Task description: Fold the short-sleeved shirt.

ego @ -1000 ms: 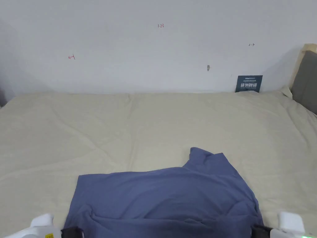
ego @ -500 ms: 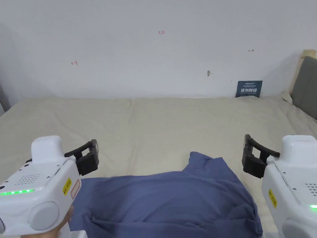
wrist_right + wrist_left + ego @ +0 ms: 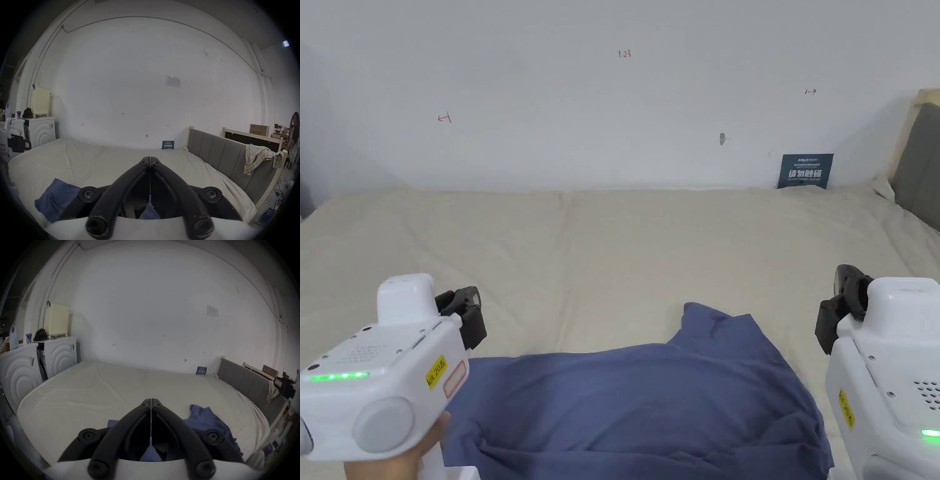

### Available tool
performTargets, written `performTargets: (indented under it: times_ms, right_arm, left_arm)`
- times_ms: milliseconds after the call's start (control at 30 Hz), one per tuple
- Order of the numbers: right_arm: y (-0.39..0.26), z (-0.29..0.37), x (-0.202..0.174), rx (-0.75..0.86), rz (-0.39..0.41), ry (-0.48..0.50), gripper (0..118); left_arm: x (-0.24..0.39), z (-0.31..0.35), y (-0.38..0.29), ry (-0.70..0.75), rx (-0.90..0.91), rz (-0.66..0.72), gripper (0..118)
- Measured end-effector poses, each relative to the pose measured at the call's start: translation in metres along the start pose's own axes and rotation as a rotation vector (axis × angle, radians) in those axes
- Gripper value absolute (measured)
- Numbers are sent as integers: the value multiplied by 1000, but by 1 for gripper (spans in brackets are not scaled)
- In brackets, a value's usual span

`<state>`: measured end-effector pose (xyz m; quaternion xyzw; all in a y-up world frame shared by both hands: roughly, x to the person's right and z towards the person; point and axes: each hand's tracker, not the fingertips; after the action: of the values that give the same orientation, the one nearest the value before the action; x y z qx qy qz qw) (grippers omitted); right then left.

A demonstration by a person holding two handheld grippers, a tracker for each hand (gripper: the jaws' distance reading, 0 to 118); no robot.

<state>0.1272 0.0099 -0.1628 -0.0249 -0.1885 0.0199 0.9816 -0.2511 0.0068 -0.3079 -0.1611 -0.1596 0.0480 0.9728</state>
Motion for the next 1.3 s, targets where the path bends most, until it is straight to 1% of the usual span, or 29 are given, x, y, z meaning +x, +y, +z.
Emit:
performTargets:
  times_ms: [133, 200, 333, 367, 400, 467, 500, 533, 567, 600, 667, 733, 767, 800, 833, 867, 900, 933, 967, 1000, 1033, 1067, 1100, 1133, 1167, 1200, 1233, 1300]
  right_arm:
    - [-8, -21, -3, -33, 16, -12, 0]
    - [-13, -33, -7, -51, 21, -19, 0]
    - [-26, -63, -11, -97, 34, -21, 0]
    - [-31, -71, -12, -109, 37, -21, 0]
    - [-35, -79, -13, -119, 46, -27, 0]
    - [-46, -93, -16, -139, 75, -43, 0]
    - [-51, -101, -17, -150, 80, -45, 0]
    - [-56, -108, -17, -165, 84, -44, 0]
    - [-61, -116, -17, -183, 88, -44, 0]
    - [-67, -123, -18, -200, 91, -45, 0]
    - [-77, -135, -19, -226, 96, -44, 0]
    - [-87, -146, -19, -249, 105, -50, 0]
    - [-92, -152, -19, -257, 106, -51, 0]
    - [-96, -157, -19, -269, 104, -51, 0]
    - [-99, -162, -19, -281, 100, -50, 0]
    - [-102, -167, -19, -298, 90, -48, 0]
    - [-105, -172, -18, -315, 77, -47, 0]
    - [-108, -178, -16, -332, 68, -37, 0]
    - [-110, -183, -15, -351, 65, -32, 0]
    - [-113, -191, -13, -362, 76, -28, 0]
    - [-117, -199, -12, -372, 80, -28, 5]
    - [-122, -209, -10, -395, 84, -29, 17]
    - [-126, -221, -7, -439, 64, -19, 39]
    - [-131, -234, -2, -478, 34, -17, 76]
    - [-137, -250, 1, -541, 19, -4, 95]
    - [-145, -266, 5, -596, -2, -2, 100]
    - [-154, -280, 7, -622, 8, 3, 100]
    - [-174, -311, 11, -723, 14, 2, 100]
  left_arm:
    - [-34, -58, 6, 4, -196, 30, 0]
    - [-50, -93, 5, 57, -303, 47, 0]
    - [-86, -166, -8, 82, -480, 92, 1]
    - [-97, -186, -14, 86, -520, 126, 3]
    - [-106, -203, -20, 99, -571, 143, 19]
    - [-121, -234, -33, 111, -639, 172, 36]
    - [-127, -249, -40, 119, -687, 151, 56]
    - [-128, -259, -48, 149, -728, 135, 96]
    - [-132, -270, -56, 174, -754, 109, 112]
    - [-136, -276, -63, 184, -721, 103, 115]
    - [-142, -289, -76, 199, -735, 78, 115]
    - [-147, -302, -88, 216, -760, 83, 114]
    - [-150, -308, -94, 215, -773, 87, 111]
    - [-150, -311, -99, 213, -781, 86, 106]
    - [-149, -314, -105, 214, -793, 86, 92]
    - [-147, -318, -112, 213, -810, 81, 84]
    - [-141, -318, -117, 245, -826, 42, 84]
    - [-137, -314, -114, 253, -779, 18, 80]
    - [-132, -313, -112, 245, -787, 15, 66]
    - [-128, -308, -108, 197, -767, 4, 41]
    - [-125, -304, -106, 164, -749, 6, 3]
    - [-120, -302, -103, 157, -750, 3, 3]
    - [-116, -299, -101, 145, -744, 1, 3]
    - [-113, -296, -100, 138, -731, -7, 3]
    - [-110, -290, -95, 127, -704, -11, 3]
    - [-109, -283, -88, 109, -671, 6, 3]
    - [-106, -275, -83, 96, -635, 23, 3]
    - [-103, -256, -70, 58, -600, 47, 3]
